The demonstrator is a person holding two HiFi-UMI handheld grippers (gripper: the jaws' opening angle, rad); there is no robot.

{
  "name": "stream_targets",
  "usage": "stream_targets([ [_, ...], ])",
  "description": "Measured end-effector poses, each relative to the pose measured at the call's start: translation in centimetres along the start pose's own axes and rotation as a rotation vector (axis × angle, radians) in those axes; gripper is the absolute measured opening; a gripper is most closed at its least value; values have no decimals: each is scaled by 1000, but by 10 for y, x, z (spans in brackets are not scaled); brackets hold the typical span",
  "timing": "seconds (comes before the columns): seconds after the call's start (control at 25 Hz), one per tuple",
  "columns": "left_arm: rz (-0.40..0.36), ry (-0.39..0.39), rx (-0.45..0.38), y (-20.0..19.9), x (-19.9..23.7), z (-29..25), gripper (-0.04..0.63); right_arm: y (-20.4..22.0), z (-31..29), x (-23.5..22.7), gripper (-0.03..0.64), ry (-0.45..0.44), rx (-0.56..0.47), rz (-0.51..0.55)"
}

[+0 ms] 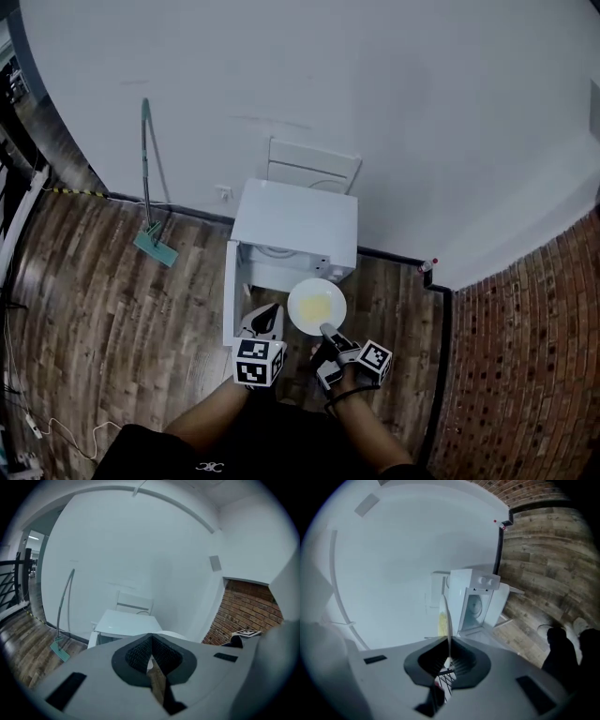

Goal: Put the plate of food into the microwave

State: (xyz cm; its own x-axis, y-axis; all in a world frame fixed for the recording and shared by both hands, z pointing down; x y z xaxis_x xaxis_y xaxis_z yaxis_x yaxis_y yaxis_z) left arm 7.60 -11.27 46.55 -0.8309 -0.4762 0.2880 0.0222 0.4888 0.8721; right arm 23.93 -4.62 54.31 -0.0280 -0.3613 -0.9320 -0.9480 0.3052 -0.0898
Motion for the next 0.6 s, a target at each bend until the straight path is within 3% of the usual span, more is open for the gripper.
stream_targets([
  [0.24, 52, 40, 62, 13, 40, -35, -9, 5, -61, -10, 21, 50, 25, 32],
  [0.6, 106, 3, 70, 34, 77, -73, -9, -9, -132, -73, 21, 170, 63, 4],
])
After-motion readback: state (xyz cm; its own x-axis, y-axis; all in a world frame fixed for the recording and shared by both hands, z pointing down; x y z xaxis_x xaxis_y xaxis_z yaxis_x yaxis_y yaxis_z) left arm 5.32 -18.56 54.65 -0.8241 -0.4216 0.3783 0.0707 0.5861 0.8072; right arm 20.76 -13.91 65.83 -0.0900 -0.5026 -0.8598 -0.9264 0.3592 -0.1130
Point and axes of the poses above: the fingertips, and each gripper's own axes: z backward along the fingers, x to its left, y out of its underside, the point moved 4 cm from there along z, backward along the fingers, and after that the axes turned 4 degrees about -x, right-handed, at the moved point
